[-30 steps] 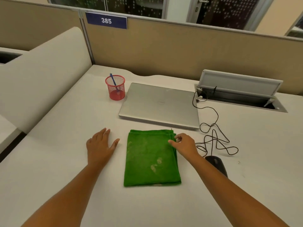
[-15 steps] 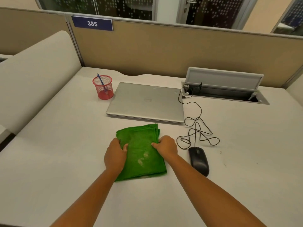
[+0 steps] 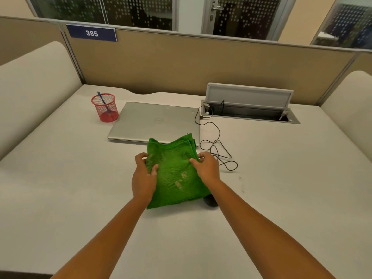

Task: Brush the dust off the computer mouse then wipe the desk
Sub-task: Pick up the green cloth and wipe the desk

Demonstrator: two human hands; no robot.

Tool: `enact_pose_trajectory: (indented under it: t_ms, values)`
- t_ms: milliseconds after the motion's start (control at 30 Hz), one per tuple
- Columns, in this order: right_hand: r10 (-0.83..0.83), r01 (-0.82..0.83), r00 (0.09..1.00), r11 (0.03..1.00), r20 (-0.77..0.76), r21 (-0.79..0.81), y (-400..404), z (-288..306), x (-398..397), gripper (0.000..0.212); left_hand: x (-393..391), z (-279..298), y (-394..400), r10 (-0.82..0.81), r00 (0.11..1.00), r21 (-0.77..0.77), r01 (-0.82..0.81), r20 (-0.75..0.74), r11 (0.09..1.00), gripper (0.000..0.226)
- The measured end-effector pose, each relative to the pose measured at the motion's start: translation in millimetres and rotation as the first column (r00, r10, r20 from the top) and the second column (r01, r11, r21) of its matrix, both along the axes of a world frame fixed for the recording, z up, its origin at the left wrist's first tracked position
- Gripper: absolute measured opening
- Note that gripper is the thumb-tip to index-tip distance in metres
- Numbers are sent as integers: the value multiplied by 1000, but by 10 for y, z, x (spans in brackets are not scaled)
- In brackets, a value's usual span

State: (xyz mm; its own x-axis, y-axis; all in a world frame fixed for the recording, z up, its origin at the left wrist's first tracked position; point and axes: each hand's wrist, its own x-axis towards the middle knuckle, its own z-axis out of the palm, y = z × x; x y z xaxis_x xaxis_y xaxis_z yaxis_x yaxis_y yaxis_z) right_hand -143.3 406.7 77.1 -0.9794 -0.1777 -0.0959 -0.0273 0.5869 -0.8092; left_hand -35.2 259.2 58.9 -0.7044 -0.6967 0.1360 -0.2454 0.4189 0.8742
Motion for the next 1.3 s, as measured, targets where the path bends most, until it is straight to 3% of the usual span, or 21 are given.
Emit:
enact_pose_trajectory:
  t_ms: [300, 467, 633, 700, 833, 933, 1000, 1167, 1300]
  values:
    - [-235, 237, 968, 972, -92, 12, 1456, 118, -383, 30, -456, 122, 1333, -327, 935, 153, 346, -135, 926, 52]
    - [-361, 365, 929, 930, -80, 45, 2330, 56, -510, 32, -697, 8, 2060, -488, 863, 176, 505, -132, 845, 47]
    - [-494, 497, 867, 866, -60, 59, 2964, -44, -513, 33, -884, -58, 2584, -612, 789, 258, 603, -52, 755, 60]
    - [-501, 514, 857, 846, -120, 143, 3141, -112, -482, 37, -878, -112, 2667, -659, 752, 232, 644, -14, 729, 60]
    - [-425, 466, 882, 850, -202, 246, 3178, -270, -440, 56, -770, -254, 2449, -561, 817, -179, 577, 135, 797, 50]
    - [-341, 357, 934, 872, -109, 334, 2966, -411, -469, 81, -628, -244, 2116, -411, 891, -498, 450, 193, 742, 48]
    - [-311, 286, 950, 823, -33, 490, 2813, -502, -510, 95, -495, -273, 1924, -308, 921, -593, 388, 237, 705, 54]
    - [-181, 145, 983, 708, -21, 691, 2574, -634, -712, 99, -190, -430, 1661, -146, 894, -426, 338, 423, 839, 83]
    - [-19, 46, 999, 662, -45, 748, 2430, -696, -865, 81, -187, -455, 1544, -140, 921, -342, 271, 364, 899, 84]
